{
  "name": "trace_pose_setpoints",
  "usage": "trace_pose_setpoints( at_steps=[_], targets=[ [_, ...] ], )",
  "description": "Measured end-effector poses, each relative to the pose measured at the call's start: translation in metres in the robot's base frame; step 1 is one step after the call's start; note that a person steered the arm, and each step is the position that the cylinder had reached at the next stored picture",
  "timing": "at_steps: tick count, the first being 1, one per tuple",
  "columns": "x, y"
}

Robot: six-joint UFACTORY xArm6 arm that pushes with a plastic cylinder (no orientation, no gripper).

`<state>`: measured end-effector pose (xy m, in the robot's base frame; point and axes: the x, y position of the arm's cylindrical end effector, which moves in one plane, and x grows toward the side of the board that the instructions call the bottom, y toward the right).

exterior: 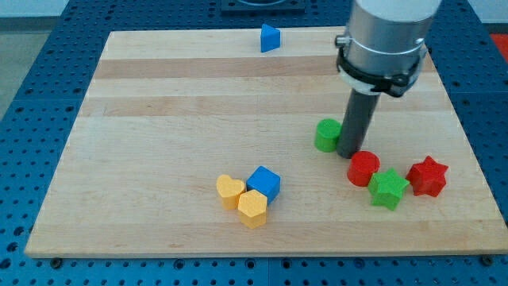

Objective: Nudge the green circle right a bit

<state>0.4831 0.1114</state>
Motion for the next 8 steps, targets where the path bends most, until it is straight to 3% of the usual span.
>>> trace_pose_setpoints(
  at_steps=[8],
  targets=[
    [-0.11,-0.086]
  ],
)
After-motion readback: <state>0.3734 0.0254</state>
